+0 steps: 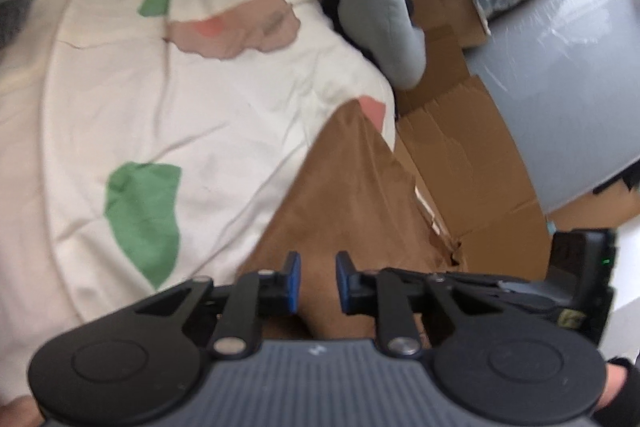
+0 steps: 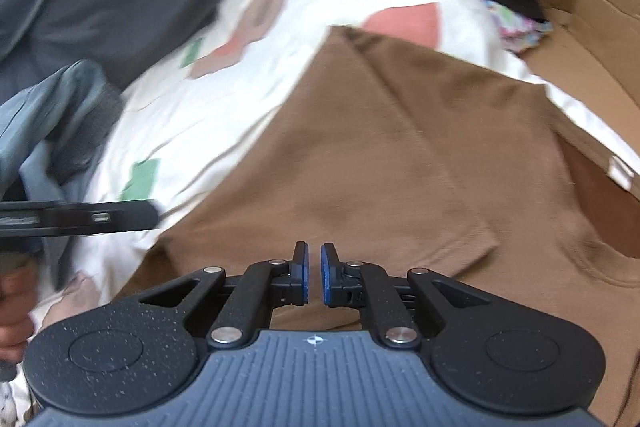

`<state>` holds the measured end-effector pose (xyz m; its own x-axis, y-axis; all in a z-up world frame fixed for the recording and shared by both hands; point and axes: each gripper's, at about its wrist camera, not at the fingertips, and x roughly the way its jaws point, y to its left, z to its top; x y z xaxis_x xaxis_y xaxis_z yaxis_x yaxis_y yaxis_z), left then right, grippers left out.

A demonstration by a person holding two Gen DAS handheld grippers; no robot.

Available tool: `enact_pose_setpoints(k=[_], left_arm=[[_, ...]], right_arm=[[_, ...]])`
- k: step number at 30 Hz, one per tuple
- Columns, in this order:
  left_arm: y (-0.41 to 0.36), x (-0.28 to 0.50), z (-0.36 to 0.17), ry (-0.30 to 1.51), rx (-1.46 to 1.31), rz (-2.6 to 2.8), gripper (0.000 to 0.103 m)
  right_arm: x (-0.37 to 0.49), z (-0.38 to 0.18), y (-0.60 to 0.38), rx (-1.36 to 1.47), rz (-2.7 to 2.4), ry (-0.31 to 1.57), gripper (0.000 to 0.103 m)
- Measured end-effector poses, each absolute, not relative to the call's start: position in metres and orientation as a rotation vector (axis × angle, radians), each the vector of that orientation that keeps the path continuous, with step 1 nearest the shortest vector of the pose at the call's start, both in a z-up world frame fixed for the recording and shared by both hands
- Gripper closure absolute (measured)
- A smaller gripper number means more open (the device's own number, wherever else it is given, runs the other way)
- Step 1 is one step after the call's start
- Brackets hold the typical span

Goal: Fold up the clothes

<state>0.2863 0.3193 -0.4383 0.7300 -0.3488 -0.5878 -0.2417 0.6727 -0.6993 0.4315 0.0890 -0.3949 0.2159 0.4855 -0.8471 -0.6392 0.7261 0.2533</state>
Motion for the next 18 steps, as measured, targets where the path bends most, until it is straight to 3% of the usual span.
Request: enact_pose_setpoints(k=[7,9,14,18], left_arm=[[0.308,0.295,-0.462,0.861,-0.774,-0.080,0.084],[0.307,0.296,-0.466,0.880,-0.731,-0.067,0.093],[0.302,0.298,-0.466,0.901,-0.609,-0.047,0.100],[0.300,0.302,-0.466,0.901,-0.562,-0.042,0.100]], right_arm=[[0.411,-0.403,0.106,-0.208,0.855,1.139,0.097],[0.405,-0.407,0.110,-0.225,0.869,1.150,0.097],[0.391,-0.416,0.120,-0.283,0.901,1.162,0.080],[0.389,-0.419,0.125,-0.288,0.899,1.163,0.077]])
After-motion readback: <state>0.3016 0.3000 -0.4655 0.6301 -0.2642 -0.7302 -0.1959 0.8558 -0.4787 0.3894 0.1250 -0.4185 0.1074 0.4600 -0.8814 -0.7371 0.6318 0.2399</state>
